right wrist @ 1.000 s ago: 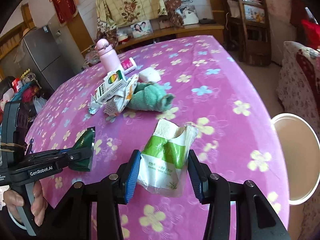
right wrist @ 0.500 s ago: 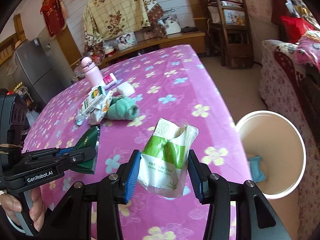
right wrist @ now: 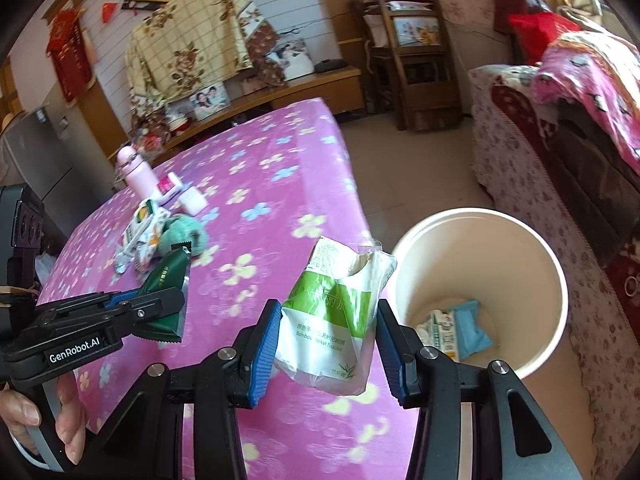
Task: Collect trash
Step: 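Carry the green wrapper and tissue pack over the white bucket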
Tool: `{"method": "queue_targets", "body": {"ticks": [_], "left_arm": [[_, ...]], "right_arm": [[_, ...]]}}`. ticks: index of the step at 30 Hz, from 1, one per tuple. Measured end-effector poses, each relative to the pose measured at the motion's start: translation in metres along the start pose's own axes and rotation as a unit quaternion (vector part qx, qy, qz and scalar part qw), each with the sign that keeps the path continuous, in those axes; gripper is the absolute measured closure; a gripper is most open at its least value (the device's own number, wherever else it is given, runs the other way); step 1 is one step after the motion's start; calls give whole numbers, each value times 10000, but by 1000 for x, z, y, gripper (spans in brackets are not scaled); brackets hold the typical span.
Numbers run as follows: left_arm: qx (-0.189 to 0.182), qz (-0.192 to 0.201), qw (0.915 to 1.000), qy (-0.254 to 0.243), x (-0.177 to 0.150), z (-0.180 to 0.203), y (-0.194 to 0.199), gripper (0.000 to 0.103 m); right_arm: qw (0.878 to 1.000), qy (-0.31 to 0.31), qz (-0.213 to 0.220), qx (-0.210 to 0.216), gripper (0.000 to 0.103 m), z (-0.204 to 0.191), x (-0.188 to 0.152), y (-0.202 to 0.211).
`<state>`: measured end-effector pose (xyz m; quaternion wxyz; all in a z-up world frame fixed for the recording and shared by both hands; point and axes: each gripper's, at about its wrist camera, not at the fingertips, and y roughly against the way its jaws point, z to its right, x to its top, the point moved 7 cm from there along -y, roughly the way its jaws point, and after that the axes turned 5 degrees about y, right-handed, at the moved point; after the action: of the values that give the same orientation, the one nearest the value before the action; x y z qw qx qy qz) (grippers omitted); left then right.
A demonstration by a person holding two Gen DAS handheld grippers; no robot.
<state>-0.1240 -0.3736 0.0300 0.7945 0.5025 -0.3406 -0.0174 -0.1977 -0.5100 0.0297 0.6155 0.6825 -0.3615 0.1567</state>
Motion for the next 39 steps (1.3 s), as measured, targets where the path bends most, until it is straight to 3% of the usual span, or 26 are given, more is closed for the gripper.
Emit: {"method": "queue_targets", "body": {"ticks": [11, 21, 39], "left_arm": [[-309, -156, 9991, -245, 15, 49, -33, 87], [-525, -337, 9971, -428, 20, 84, -61, 87], [-593, -526, 9955, -520, 26, 116, -106, 87]], "right_arm": [[9984, -413, -41, -375, 58, 61, -7, 4], [9967, -603, -120, -536, 58, 92, -15, 0], [9917, -871, -408, -852, 58, 141, -31, -23]]}}
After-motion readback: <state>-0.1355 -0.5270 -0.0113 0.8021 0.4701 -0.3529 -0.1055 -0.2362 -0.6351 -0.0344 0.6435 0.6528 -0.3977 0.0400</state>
